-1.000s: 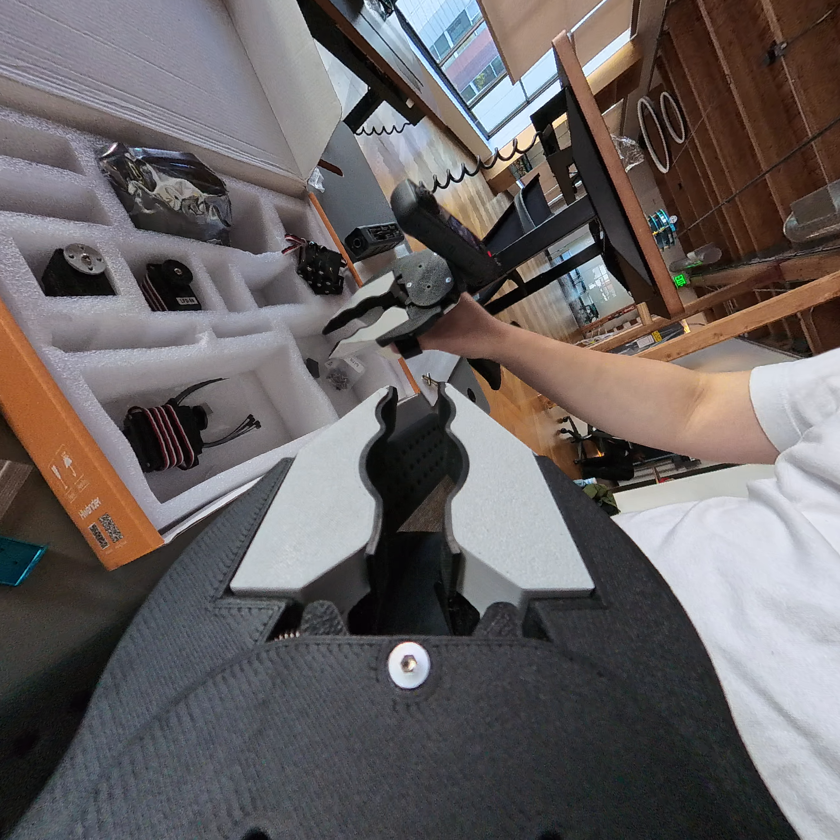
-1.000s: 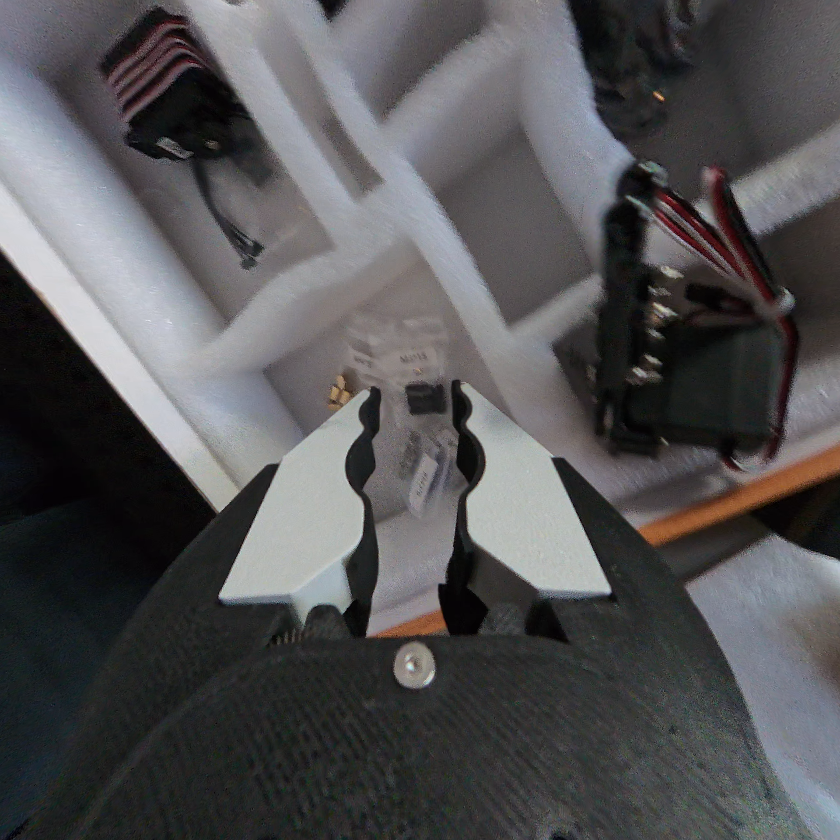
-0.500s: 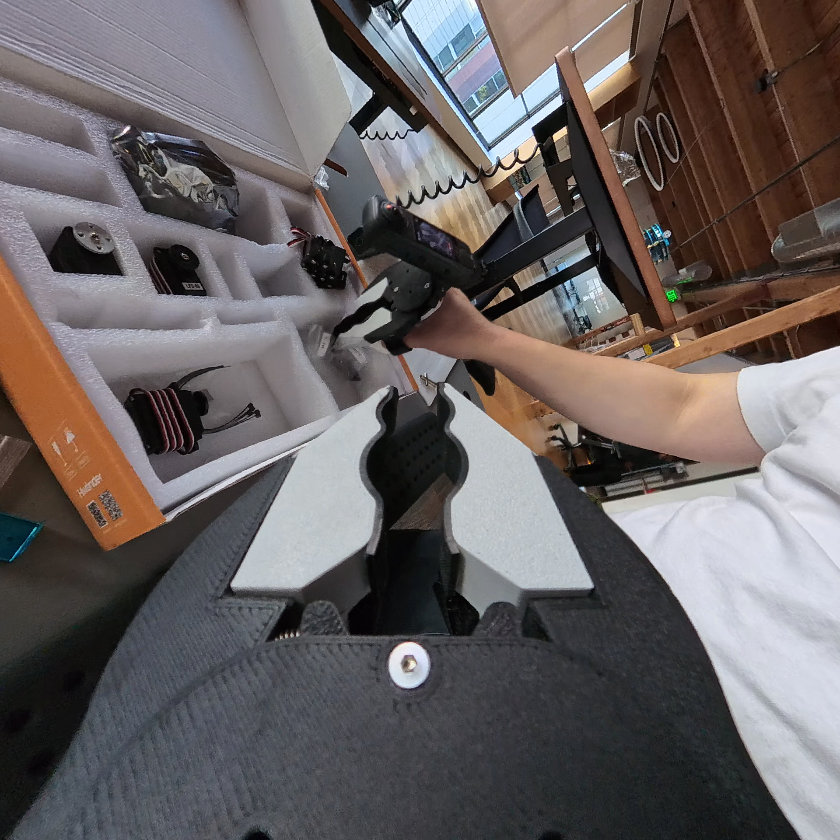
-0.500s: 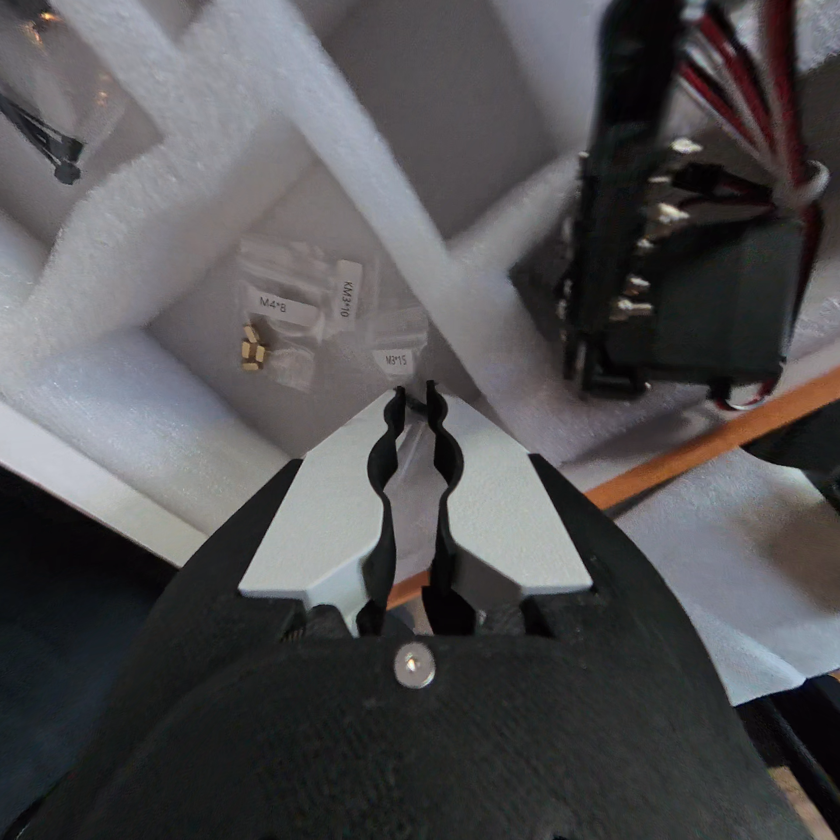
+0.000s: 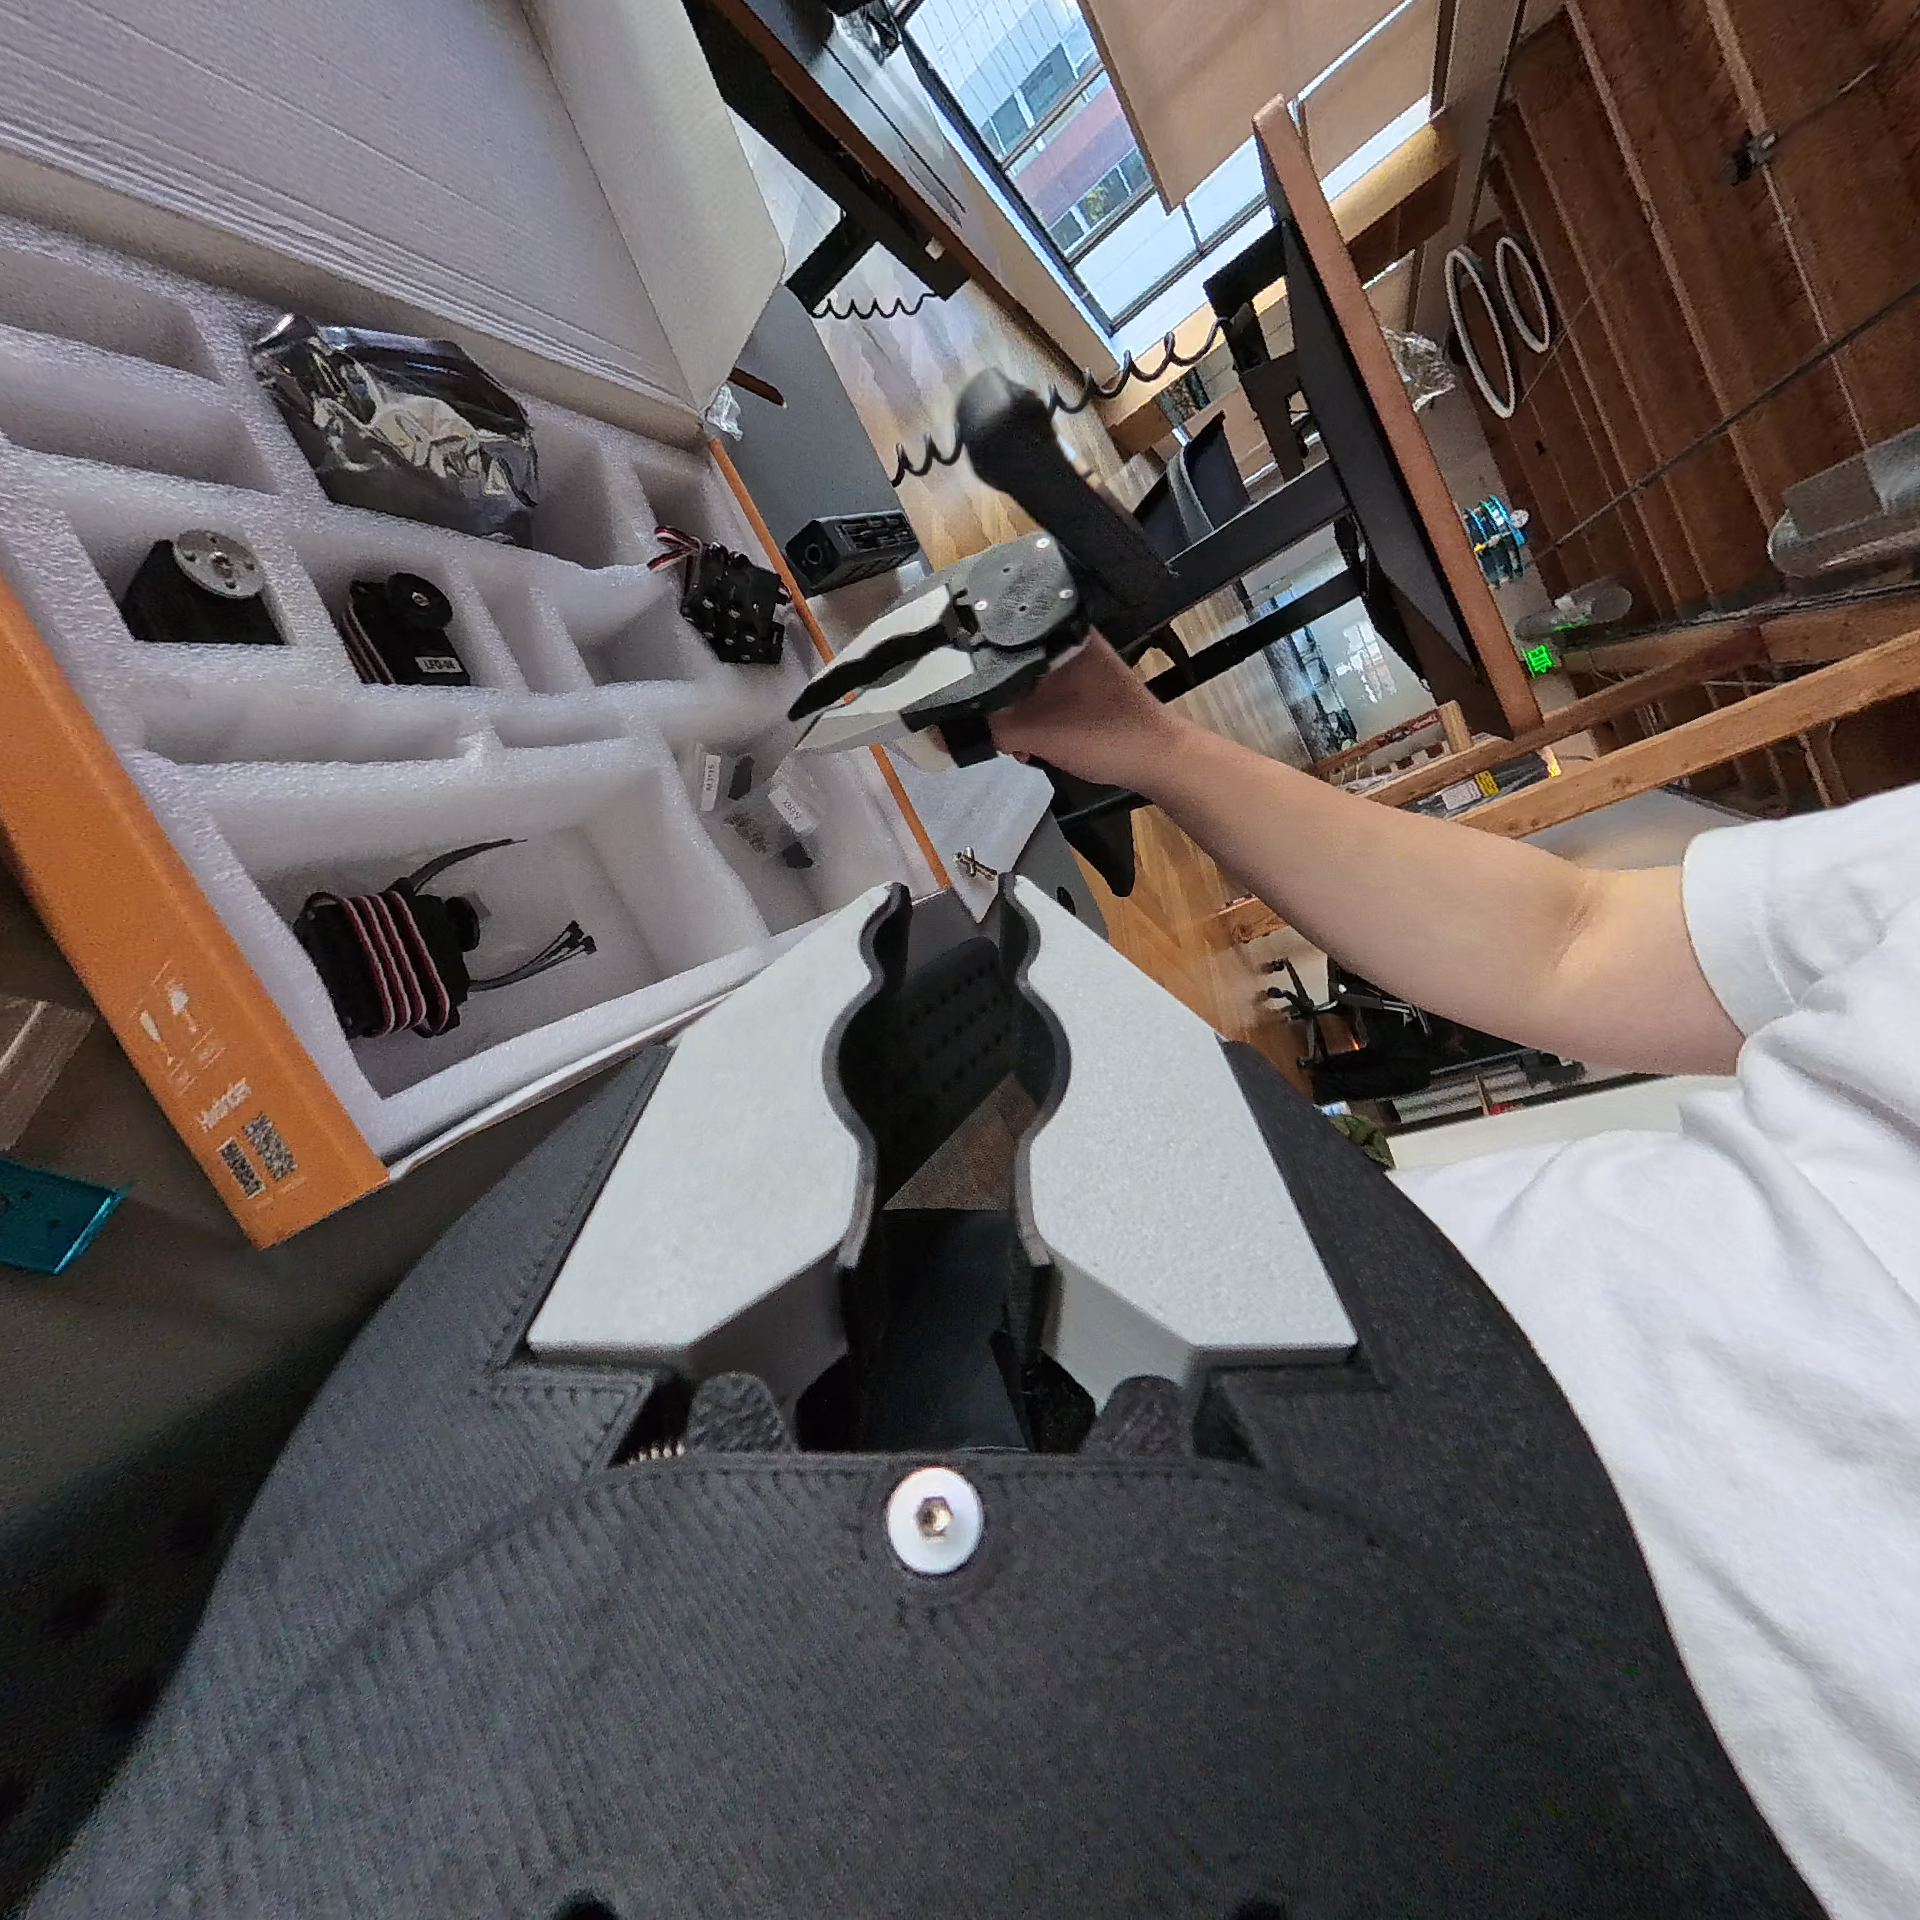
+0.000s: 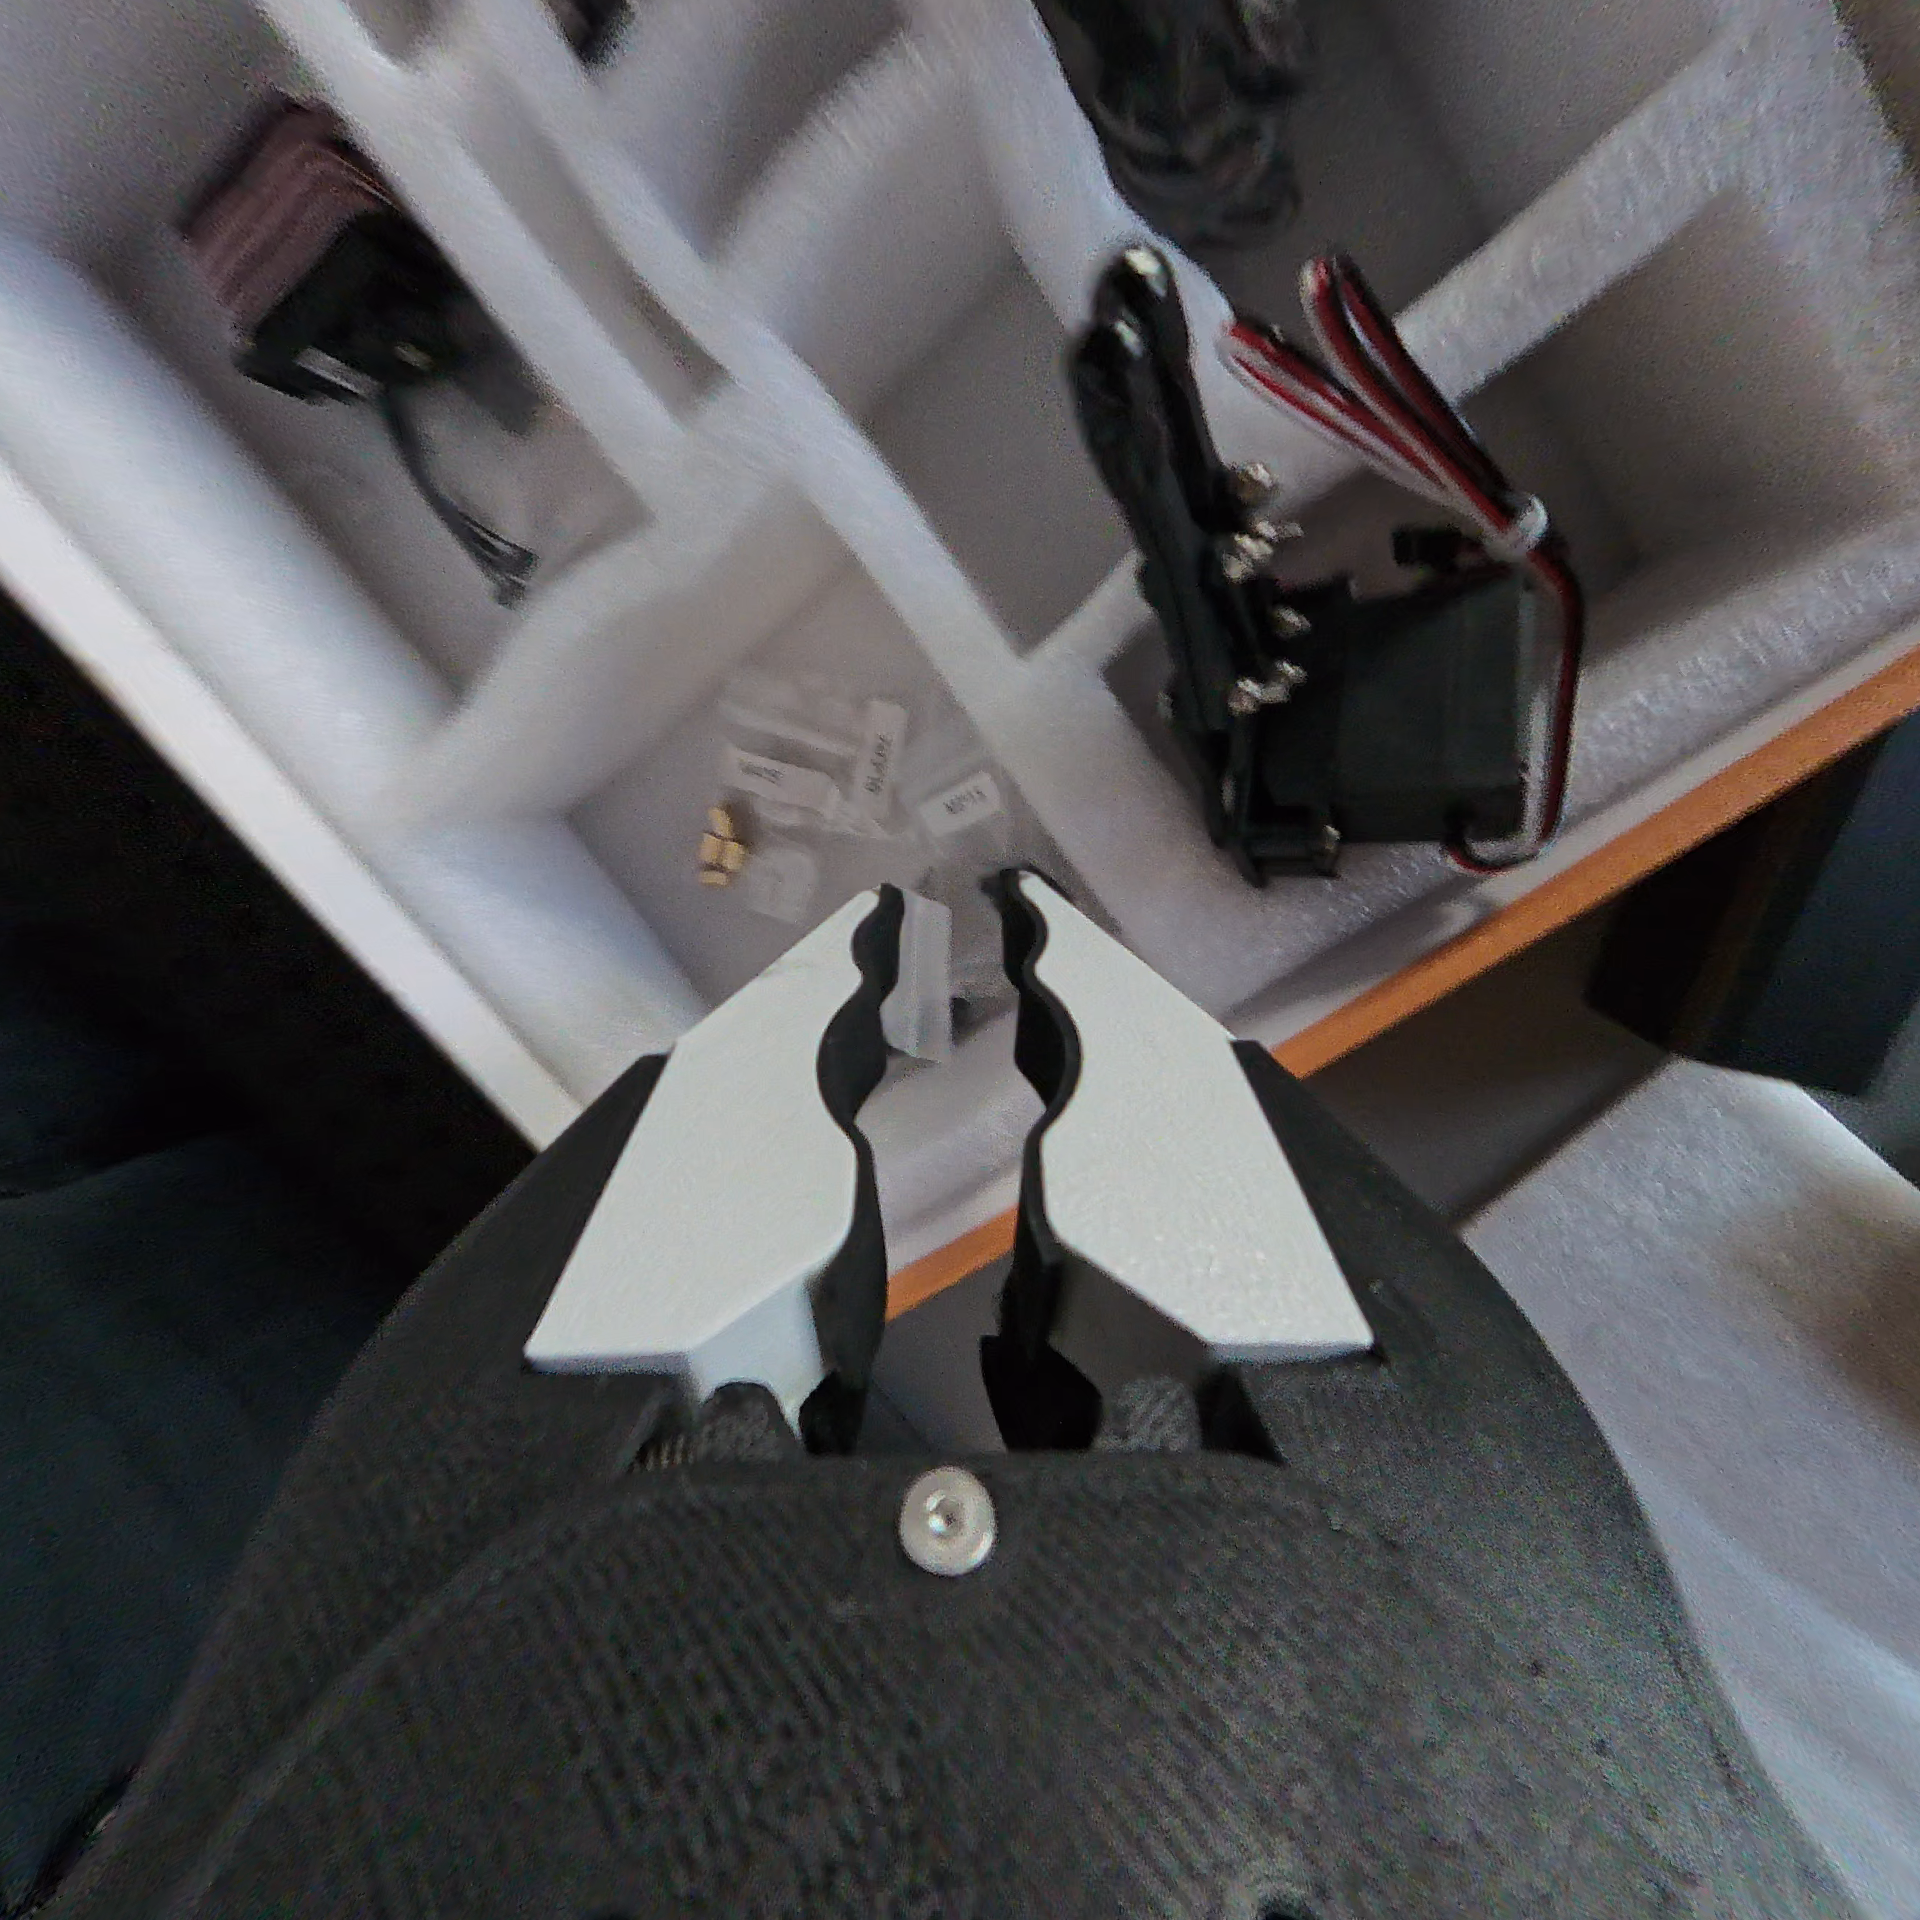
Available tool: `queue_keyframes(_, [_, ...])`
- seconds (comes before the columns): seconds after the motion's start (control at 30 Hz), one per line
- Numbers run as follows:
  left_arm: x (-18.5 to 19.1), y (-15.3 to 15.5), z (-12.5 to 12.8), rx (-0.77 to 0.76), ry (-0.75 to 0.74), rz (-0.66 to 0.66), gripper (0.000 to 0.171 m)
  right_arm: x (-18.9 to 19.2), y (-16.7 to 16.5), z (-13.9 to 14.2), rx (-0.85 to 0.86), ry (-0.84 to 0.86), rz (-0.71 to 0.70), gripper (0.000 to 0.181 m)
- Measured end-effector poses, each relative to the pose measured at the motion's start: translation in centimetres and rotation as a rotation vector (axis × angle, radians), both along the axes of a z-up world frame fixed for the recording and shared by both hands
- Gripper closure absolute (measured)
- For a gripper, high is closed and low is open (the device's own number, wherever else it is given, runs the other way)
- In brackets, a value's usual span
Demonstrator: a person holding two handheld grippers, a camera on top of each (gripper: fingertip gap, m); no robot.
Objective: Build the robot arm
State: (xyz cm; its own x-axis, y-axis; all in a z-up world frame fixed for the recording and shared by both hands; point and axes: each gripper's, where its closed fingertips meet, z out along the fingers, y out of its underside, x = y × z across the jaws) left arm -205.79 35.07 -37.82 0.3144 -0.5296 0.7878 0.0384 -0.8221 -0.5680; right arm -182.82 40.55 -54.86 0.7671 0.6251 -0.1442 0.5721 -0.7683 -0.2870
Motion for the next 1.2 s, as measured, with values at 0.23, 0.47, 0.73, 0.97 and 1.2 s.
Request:
queue_keyframes(0.23, [-0.5,-1.1,-0.5,-0.013,-0.003,0.008,0.157,-4.6,-2.9,-4.3,-0.125,0.043,-0.043,0.147])
queue_keyframes(0.47, [-0.8,-2.1,-0.3,-0.009,-0.003,0.019,0.157,-3.8,-3.6,-6.7,-0.180,-0.151,-0.007,0.174])
queue_keyframes(0.73, [-1.3,-2.3,-0.8,-0.032,-0.027,0.045,0.158,-4.7,-3.2,-5.1,-0.160,0.048,-0.080,0.179])
queue_keyframes(0.97, [-0.3,-2.0,-0.7,-0.029,-0.026,0.025,0.158,-4.4,-3.3,-7.0,-0.168,-0.115,-0.022,0.154])
queue_keyframes(1.2, [-0.4,-1.7,-0.9,-0.040,-0.031,0.028,0.158,-2.8,-4.7,-6.7,-0.179,-0.143,-0.007,0.181])
